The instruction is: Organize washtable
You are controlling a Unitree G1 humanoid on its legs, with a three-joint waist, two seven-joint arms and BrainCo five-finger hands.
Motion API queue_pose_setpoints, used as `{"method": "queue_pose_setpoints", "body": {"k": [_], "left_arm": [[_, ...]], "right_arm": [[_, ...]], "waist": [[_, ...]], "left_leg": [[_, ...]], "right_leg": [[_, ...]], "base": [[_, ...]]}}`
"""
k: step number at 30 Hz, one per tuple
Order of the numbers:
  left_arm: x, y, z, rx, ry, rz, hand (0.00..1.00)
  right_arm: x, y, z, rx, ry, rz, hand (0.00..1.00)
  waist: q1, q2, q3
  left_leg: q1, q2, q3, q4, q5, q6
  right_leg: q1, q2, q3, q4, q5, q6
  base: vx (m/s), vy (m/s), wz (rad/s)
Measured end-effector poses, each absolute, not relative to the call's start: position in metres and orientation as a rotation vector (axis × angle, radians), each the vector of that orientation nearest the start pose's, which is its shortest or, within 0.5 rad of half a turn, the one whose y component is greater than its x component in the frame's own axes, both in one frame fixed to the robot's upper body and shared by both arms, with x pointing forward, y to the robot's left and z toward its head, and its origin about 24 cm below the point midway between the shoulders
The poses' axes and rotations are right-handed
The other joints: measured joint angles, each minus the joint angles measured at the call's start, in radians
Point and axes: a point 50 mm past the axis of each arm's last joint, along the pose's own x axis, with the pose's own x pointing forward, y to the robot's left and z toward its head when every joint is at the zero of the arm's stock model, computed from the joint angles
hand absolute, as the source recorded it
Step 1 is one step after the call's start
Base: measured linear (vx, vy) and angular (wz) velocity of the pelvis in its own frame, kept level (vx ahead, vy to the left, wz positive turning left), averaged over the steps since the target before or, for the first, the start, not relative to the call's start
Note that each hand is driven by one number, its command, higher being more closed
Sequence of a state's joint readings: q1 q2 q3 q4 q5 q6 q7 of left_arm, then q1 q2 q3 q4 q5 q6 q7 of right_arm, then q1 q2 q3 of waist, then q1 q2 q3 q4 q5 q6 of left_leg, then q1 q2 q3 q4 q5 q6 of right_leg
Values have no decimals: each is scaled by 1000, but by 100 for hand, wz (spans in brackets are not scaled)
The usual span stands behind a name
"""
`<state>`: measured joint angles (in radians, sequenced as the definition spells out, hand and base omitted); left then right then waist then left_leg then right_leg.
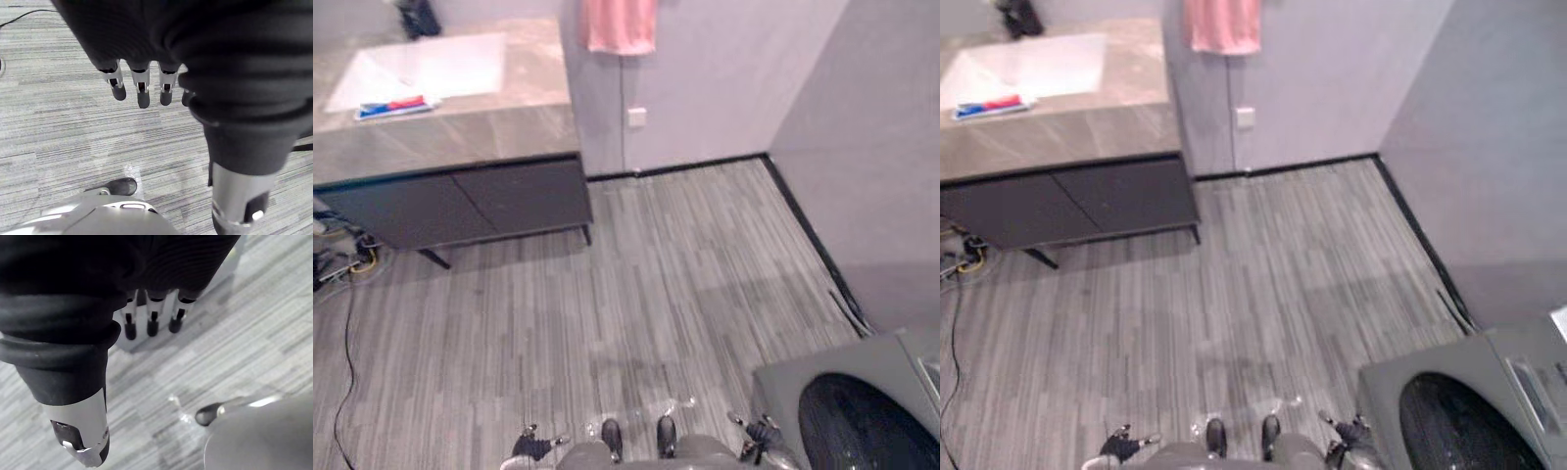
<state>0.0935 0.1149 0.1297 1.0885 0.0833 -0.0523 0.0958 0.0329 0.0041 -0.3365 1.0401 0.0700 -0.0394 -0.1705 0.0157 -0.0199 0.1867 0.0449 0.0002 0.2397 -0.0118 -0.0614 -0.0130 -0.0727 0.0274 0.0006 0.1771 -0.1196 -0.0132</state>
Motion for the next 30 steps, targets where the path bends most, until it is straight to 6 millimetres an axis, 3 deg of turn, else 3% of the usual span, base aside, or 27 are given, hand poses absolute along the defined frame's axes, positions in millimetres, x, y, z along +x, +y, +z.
{"method": "queue_pose_setpoints", "body": {"k": [3, 5, 7, 10, 14, 16, 17, 18, 19, 20, 22, 23, 26, 29, 30], "left_arm": [[87, 216, -160, 146, 1109, 246, 0], [88, 217, -159, 100, 1092, 296, 0], [94, 218, -156, 71, 1059, 331, 0], [91, 216, -156, 39, 1050, 360, 0], [93, 215, -155, 32, 1038, 364, 0], [90, 212, -156, 19, 1044, 365, 0], [88, 212, -157, 15, 1050, 369, 0], [85, 214, -157, 19, 1054, 372, 0], [84, 217, -156, 28, 1049, 377, 0], [86, 218, -156, 30, 1045, 379, 0], [87, 218, -156, 30, 1045, 379, 0], [97, 216, -154, 26, 1024, 374, 0], [114, 207, -151, 14, 984, 339, 0], [133, 186, -149, 11, 954, 258, 0], [137, 177, -149, 32, 953, 204, 0]], "right_arm": [[105, -197, -157, 157, 1033, -519, 0], [105, -197, -156, 170, 1014, -531, 0], [102, -197, -155, 191, 1003, -548, 0], [102, -199, -153, 203, 981, -564, 0], [105, -199, -153, 206, 974, -562, 0], [105, -203, -153, 197, 981, -565, 0], [103, -203, -154, 195, 992, -565, 0], [103, -203, -154, 192, 992, -565, 0], [98, -199, -156, 196, 1008, -559, 0], [101, -199, -155, 189, 1000, -554, 0], [103, -200, -154, 176, 991, -547, 0], [104, -201, -153, 166, 990, -541, 0], [110, -203, -151, 146, 975, -529, 0], [121, -200, -149, 145, 959, -509, 0], [126, -200, -149, 145, 957, -503, 0]], "waist": [[4, -2, 6], [19, -1, 11], [26, -2, 14], [24, 7, 16], [31, 7, 17], [31, 22, 10], [49, 19, 1], [56, 17, -14], [58, -4, -28], [58, -8, -27], [52, -6, -25], [52, -4, -24], [52, 15, -13], [36, 9, -14], [5, 8, -13]], "left_leg": [[-13, 7, 10, 67, -43, -5], [-83, 46, 57, 267, -126, -37], [-182, 106, 125, 523, -137, -29], [-276, 168, 136, 741, -144, -11], [-305, 151, 144, 587, -144, -11], [-300, 116, 97, 359, -97, -70], [-296, 103, 108, 347, -56, -2], [-292, 96, 127, 345, -72, 18], [-291, 80, 160, 347, -102, 38], [-264, 63, 183, 343, -114, 61], [-209, 52, 199, 332, -132, 72], [-155, 48, 204, 319, -137, 68], [-36, 48, 218, 245, -137, 67], [44, 50, 229, 174, -145, 42], [47, 49, 217, 165, -145, 25]], "right_leg": [[-17, -17, -32, 69, -57, -9], [-28, -32, -59, 135, -95, -21], [-27, -33, -56, 164, -123, -27], [5, -30, -46, 188, -157, -45], [37, -61, 1, 150, -162, -28], [49, -72, 36, 96, -163, 0], [54, -83, 69, 79, -173, 19], [55, -96, 78, 72, -175, 28], [44, -122, 70, 102, -168, 59], [-9, -153, 50, 240, -167, 91], [-76, -177, 15, 424, -144, 132], [-117, -194, -27, 557, -144, 131], [-166, -214, -141, 641, -160, 104], [-250, -204, -229, 499, -161, 89], [-293, -185, -230, 313, -87, 66]], "base": [[-25, -38, 6], [-5, -53, -5], [-9, -79, -4], [113, 6, -6], [193, 149, -25], [265, 307, -59], [304, 357, -72], [378, 365, -72], [339, 228, -60], [353, 228, -55], [377, 229, -37], [310, 158, -20], [321, 91, -13], [308, -13, -9], [216, -82, 21]]}}
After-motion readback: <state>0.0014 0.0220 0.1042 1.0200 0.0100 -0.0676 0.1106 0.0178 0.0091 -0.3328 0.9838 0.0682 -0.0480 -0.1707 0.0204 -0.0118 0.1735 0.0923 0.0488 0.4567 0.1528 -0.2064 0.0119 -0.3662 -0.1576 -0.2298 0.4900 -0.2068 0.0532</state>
